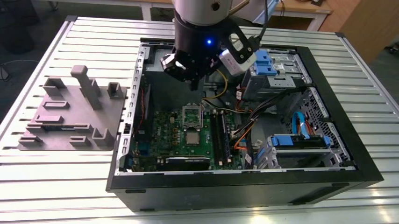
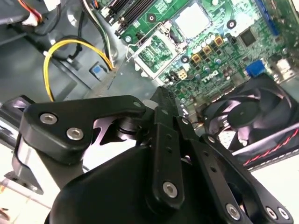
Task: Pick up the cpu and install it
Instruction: 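Close the cpu cover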
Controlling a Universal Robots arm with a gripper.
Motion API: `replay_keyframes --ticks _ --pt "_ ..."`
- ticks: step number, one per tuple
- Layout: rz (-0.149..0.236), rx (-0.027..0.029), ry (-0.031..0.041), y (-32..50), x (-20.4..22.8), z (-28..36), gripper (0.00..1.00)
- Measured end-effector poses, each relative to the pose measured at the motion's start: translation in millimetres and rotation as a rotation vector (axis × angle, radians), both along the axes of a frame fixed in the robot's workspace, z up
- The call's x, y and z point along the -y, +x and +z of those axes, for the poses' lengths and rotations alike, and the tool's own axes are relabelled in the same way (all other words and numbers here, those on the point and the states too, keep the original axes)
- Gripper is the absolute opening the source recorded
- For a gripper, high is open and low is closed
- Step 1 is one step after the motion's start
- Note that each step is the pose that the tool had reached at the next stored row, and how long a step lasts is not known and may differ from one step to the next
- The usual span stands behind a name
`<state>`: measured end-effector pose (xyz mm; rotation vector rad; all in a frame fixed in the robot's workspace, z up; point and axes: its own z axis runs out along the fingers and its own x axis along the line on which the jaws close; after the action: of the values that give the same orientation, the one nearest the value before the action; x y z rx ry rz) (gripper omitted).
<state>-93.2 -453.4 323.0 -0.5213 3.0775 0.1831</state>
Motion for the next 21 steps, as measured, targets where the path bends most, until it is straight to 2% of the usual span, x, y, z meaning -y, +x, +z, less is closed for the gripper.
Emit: replay_keyframes --ticks 4,6,9,12,13,14,15,16,21 --pt "0.073 0.0001 0.0000 0.0 0.0 -4.5 0.10" --pt "0.094 -0.0003 -0.0003 2.0 0.0 -6.3 0.10" --pt "0.094 -0.0045 0.0001 13.8 0.0 -9.1 0.10" --pt "0.094 -0.0115 0.0022 27.2 0.0 -11.7 0.10" --pt "0.094 -0.0126 0.0061 31.6 0.0 -12.4 0.10" --pt "0.094 -0.0125 0.0173 33.8 0.1 -12.4 0.10" --pt "0.095 -0.0118 0.0327 34.7 0.0 -12.5 0.10" --pt "0.097 -0.0114 0.0389 35.1 0.1 -13.7 0.10" --pt "0.109 -0.0117 0.0393 35.1 4.3 -22.5 0.10"
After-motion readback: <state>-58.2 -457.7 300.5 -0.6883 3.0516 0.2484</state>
